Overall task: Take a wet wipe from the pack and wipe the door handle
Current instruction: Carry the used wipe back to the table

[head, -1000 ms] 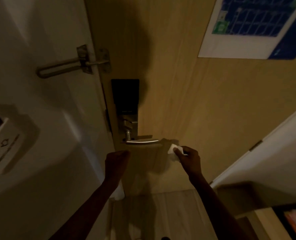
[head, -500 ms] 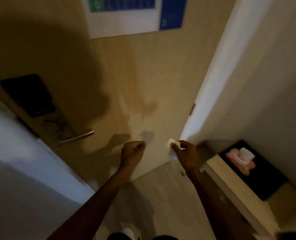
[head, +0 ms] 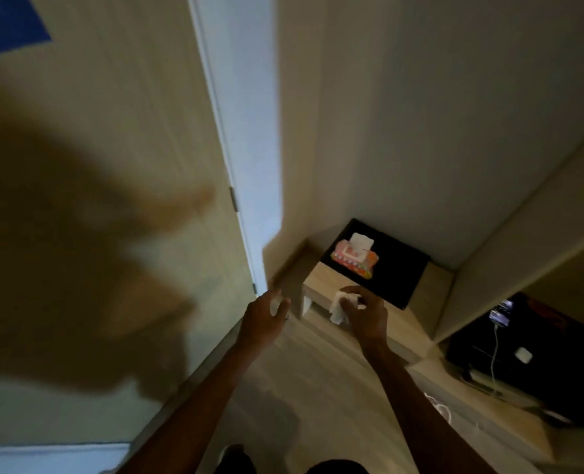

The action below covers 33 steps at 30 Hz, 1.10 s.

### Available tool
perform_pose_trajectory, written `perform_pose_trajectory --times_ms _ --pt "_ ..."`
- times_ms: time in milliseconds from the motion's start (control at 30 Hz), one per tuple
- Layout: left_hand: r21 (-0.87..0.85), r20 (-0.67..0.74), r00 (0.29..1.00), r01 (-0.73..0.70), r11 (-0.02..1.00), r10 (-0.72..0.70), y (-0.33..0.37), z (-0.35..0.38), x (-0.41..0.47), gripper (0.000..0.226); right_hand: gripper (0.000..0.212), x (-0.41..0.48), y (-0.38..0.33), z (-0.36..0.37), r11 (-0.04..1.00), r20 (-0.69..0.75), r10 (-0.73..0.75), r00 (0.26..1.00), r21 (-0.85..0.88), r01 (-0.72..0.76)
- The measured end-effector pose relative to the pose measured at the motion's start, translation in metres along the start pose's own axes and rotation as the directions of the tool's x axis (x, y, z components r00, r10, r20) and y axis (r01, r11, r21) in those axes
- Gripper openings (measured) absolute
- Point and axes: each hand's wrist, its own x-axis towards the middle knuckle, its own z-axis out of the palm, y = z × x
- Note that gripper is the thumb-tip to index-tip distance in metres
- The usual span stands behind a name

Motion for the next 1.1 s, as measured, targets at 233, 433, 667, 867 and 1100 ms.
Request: perform_pose_trajectory --times_ms 233,433,667,867,1100 --pt "0.071 0.197 0.978 -0.077 0.994 0.062 0.033 0.07 0.053 0.041 0.012 0.053 0.056 -0.045 0.977 -0.181 0.21 0.961 0.078 -0.199" --pt "0.115 0.357 0.93 -0.139 0.984 0.089 0.044 0.123 0.138 0.046 0.011 0.122 0.093 -0.065 0.952 -0.374 0.299 0.878 0.055 -0.3" --pt "0.151 0.468 0.874 -0.226 0.962 0.132 0.06 0.165 0.239 0.05 0.019 0.202 0.145 -0.077 0.919 -0.47 0.341 0.814 -0.017 -0.395" --pt "0.178 0.486 0.865 -0.234 0.956 0.121 0.066 0.19 0.289 0.056 0.014 0.248 0.148 -0.077 0.877 -0.523 0.399 0.753 -0.023 -0.48" --pt "0.228 0.508 0.857 -0.231 0.946 0.087 0.067 0.211 0.326 0.06 0.013 0.293 0.157 -0.077 0.858 -0.452 0.413 0.791 -0.1 -0.505"
